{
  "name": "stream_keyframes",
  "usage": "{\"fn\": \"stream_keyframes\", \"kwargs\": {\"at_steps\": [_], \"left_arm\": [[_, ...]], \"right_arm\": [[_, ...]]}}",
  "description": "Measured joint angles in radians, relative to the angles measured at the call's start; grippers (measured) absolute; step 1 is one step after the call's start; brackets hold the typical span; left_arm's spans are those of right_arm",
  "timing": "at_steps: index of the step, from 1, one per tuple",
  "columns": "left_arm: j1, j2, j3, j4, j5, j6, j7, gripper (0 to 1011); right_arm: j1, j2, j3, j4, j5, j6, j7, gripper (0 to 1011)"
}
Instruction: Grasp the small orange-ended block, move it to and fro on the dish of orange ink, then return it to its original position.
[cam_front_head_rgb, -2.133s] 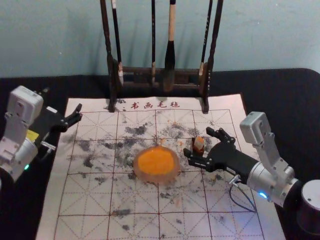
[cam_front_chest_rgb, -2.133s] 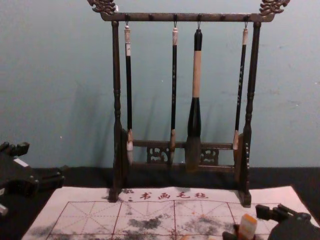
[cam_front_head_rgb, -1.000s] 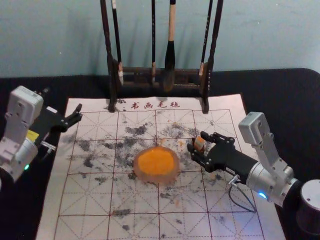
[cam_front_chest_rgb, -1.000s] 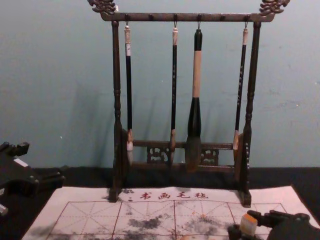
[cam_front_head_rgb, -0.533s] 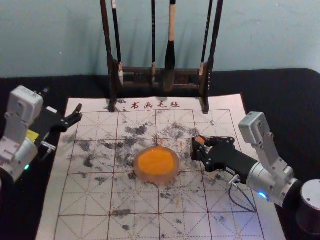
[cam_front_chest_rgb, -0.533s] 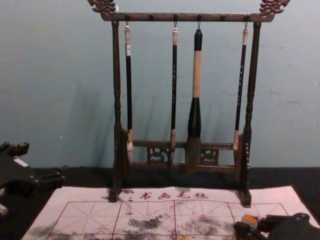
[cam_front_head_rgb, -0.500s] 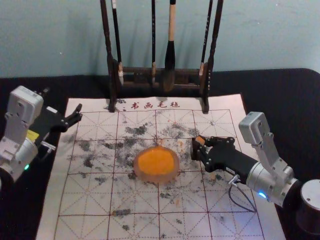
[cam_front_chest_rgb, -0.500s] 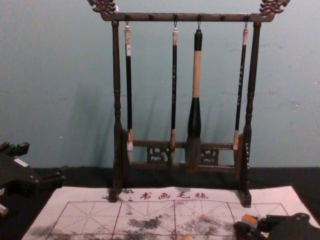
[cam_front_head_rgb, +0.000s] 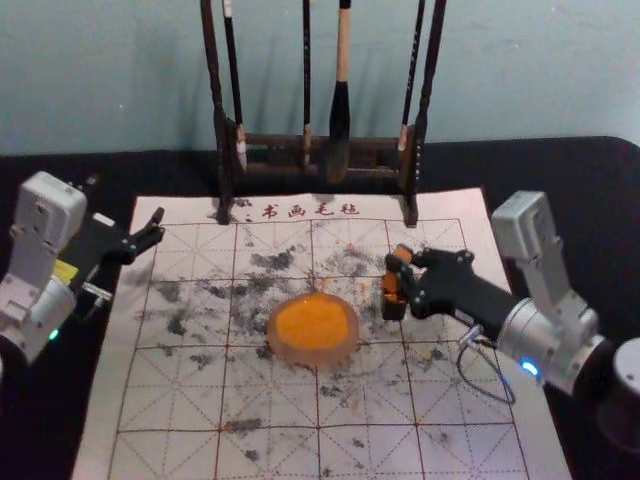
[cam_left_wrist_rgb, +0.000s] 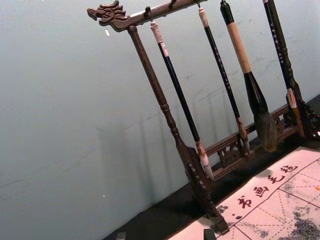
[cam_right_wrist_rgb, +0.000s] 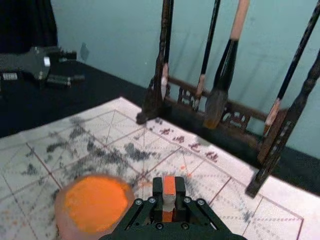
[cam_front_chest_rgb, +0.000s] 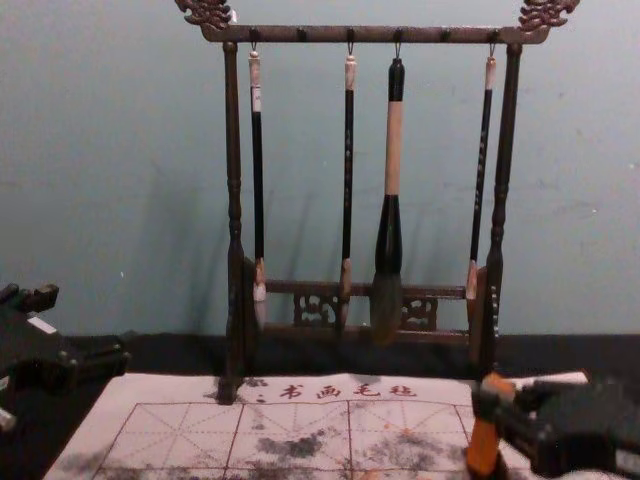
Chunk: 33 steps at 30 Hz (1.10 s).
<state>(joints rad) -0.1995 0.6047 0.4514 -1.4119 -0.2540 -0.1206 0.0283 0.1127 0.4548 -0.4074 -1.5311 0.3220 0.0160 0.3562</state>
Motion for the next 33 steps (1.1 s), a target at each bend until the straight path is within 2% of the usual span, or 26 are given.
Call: {"fn": "stream_keyframes", "kwargs": {"at_steps": [1,3,6,12,17,22,26,27,33], "left_arm": [[0.0,0.0,0.0,0.0,0.0,0.0,0.0,1001],[0.0,0.0,0.0,0.0,0.0,0.0,0.0,1001],[0.0,0.0,0.0,0.0,0.0,0.0,0.0,1001],[0.0,0.0,0.0,0.0,0.0,0.0,0.0,1001],[0.0,0.0,0.0,0.0,0.0,0.0,0.0,1001],[0.0,0.0,0.0,0.0,0.0,0.0,0.0,1001],[0.0,0.0,0.0,0.0,0.0,0.0,0.0,1001],[0.0,0.0,0.0,0.0,0.0,0.0,0.0,1001],[0.0,0.0,0.0,0.0,0.0,0.0,0.0,1001]], "right_arm": [[0.0,0.0,0.0,0.0,0.0,0.0,0.0,109],[0.001,0.005,0.019,-0.042,0.007,0.054,-0.001,109],[0.009,0.011,0.035,-0.079,0.011,0.099,0.001,109],[0.044,0.023,0.036,-0.101,0.022,0.142,0.049,108],[0.117,0.02,-0.009,-0.065,0.022,0.181,0.11,109],[0.188,-0.004,-0.065,-0.006,0.023,0.195,0.16,108],[0.213,-0.016,-0.091,0.021,0.023,0.197,0.177,109],[0.24,-0.032,-0.121,0.055,0.021,0.197,0.193,109],[0.264,-0.051,-0.162,0.102,0.019,0.2,0.204,109]]}}
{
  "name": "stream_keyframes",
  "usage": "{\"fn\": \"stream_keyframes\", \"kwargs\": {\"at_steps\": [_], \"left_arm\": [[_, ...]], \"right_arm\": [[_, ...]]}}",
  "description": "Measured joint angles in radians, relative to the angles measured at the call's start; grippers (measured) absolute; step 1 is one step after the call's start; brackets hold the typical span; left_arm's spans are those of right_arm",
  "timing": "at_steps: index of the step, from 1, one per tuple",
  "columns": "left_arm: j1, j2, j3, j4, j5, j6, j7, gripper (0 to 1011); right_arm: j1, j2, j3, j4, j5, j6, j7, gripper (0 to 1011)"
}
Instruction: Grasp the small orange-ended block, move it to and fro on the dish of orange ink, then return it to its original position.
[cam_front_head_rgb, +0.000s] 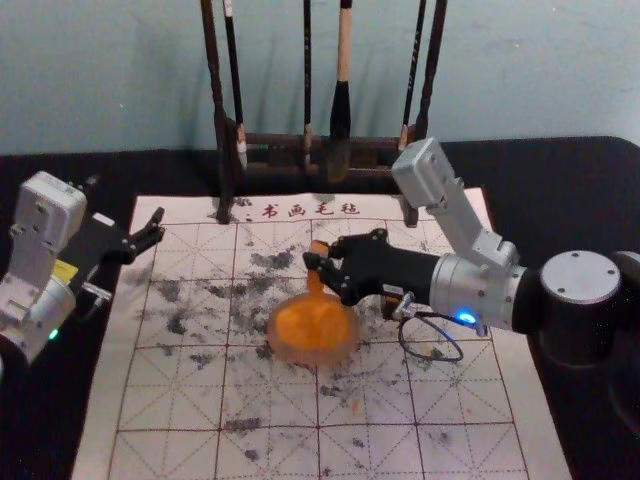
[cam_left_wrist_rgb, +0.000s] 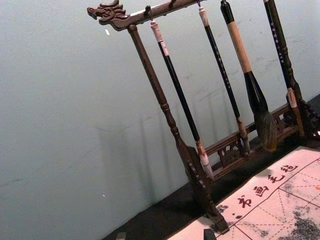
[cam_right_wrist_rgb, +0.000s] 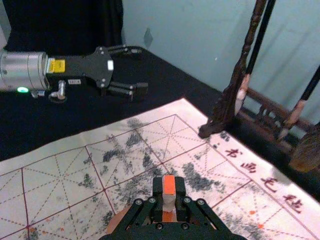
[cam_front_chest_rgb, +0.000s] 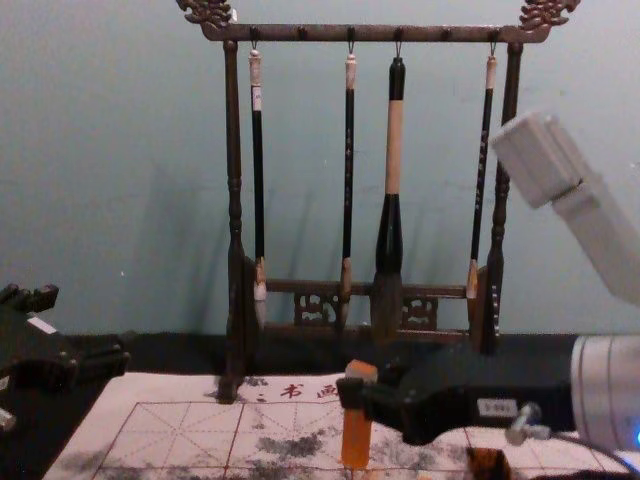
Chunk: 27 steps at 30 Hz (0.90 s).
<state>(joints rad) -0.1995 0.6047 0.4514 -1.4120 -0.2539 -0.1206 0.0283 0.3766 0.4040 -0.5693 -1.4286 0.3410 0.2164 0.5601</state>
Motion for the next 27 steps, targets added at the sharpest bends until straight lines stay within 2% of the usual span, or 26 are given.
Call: {"fn": "stream_keyframes", "kwargs": {"at_steps": [12,27], "left_arm": [[0.0,0.0,0.0,0.0,0.0,0.0,0.0,1001],[0.0,0.0,0.0,0.0,0.0,0.0,0.0,1001]], "right_arm": [[0.013,-0.024,-0.026,0.051,0.005,0.02,-0.014,109],[0.023,-0.032,-0.038,0.077,-0.001,0.035,-0.03,108]]}}
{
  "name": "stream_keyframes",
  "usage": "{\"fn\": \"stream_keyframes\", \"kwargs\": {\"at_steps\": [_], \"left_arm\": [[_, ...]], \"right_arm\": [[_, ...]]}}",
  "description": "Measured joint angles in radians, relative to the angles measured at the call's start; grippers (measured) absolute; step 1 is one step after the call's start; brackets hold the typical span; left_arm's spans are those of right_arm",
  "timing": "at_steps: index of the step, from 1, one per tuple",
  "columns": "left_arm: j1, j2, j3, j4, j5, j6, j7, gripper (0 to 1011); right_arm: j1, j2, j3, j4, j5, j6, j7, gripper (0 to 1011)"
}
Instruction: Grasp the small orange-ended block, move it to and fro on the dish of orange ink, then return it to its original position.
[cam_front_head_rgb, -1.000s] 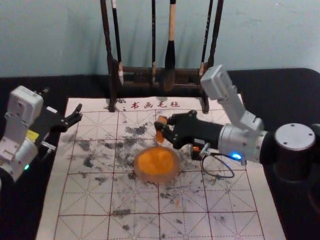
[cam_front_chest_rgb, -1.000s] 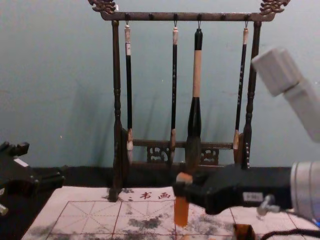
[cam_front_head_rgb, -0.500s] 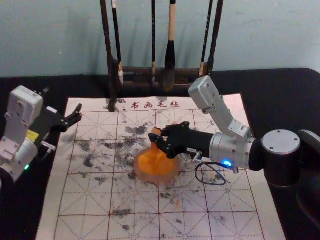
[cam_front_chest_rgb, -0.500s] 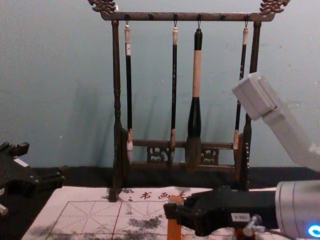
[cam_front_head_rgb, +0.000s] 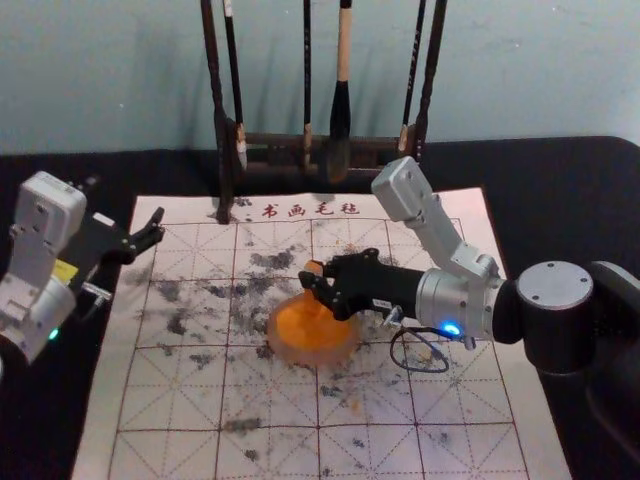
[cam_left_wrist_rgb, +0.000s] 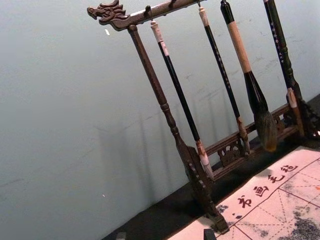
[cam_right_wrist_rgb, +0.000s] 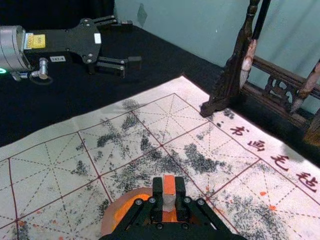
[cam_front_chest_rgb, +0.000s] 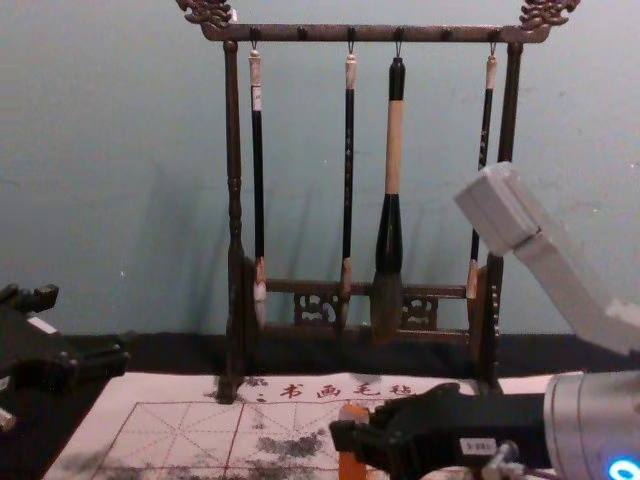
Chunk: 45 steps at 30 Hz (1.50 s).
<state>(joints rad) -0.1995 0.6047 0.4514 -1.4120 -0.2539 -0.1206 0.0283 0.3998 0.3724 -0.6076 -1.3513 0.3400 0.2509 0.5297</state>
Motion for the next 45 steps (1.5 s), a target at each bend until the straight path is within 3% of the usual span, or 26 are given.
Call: {"fn": "stream_keyframes", "kwargs": {"at_steps": [23,45], "left_arm": [[0.0,0.0,0.0,0.0,0.0,0.0,0.0,1001],[0.0,0.0,0.0,0.0,0.0,0.0,0.0,1001]], "right_arm": [[-0.006,0.004,0.005,-0.009,-0.011,0.006,-0.005,109],[-0.046,0.053,0.018,-0.064,0.008,0.019,0.011,108]]}}
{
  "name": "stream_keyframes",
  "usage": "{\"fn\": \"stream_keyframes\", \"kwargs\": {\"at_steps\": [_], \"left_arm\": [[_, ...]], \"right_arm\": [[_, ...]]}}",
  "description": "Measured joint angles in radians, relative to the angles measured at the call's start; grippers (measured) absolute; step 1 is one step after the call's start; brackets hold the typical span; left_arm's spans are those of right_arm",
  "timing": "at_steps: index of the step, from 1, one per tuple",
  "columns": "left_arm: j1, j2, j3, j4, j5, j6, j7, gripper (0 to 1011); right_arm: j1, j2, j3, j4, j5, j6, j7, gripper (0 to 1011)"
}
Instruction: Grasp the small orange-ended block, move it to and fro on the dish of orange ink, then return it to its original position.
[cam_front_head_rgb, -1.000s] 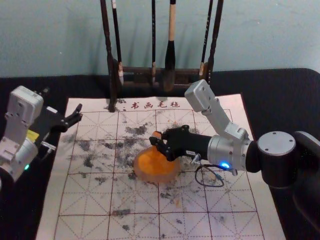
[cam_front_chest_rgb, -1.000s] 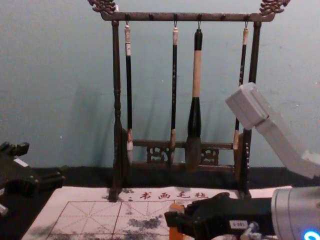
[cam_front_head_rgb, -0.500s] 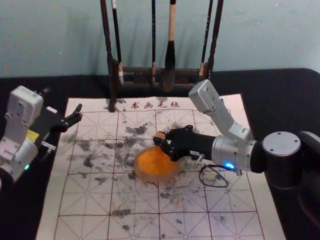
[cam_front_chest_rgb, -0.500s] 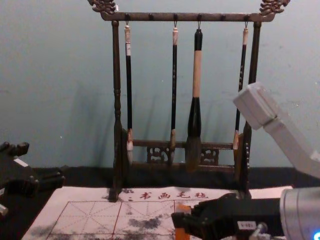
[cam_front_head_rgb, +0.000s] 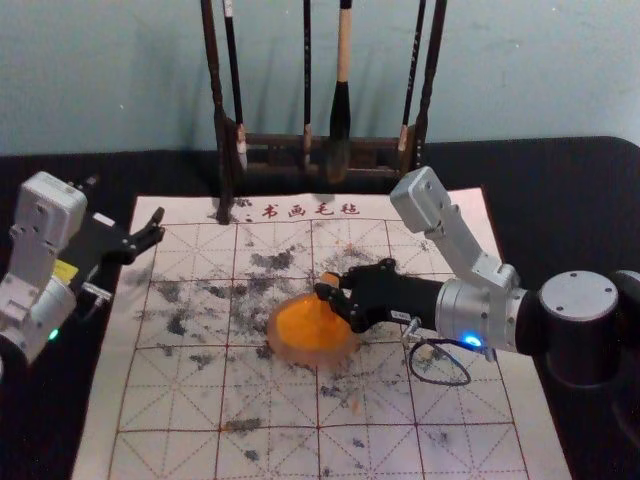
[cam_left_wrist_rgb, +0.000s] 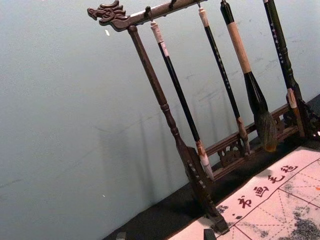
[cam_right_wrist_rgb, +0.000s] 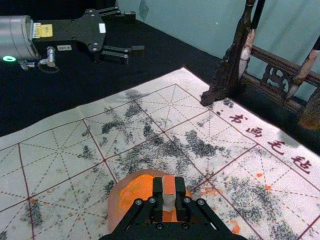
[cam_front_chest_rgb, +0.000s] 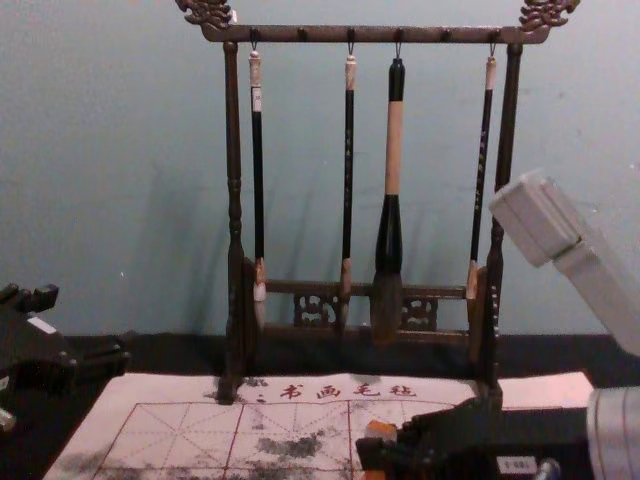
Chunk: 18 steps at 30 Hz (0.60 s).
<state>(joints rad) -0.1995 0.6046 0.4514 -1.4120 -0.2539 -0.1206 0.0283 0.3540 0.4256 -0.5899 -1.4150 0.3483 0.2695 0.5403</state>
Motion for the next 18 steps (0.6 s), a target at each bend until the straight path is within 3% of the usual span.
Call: {"fn": "stream_keyframes", "kwargs": {"at_steps": [9,18], "left_arm": [[0.0,0.0,0.0,0.0,0.0,0.0,0.0,1001],[0.0,0.0,0.0,0.0,0.0,0.0,0.0,1001]], "right_arm": [[-0.016,0.016,-0.007,-0.024,0.012,0.001,0.009,109],[-0.01,0.003,-0.025,-0.017,0.013,-0.002,0.015,108]]}}
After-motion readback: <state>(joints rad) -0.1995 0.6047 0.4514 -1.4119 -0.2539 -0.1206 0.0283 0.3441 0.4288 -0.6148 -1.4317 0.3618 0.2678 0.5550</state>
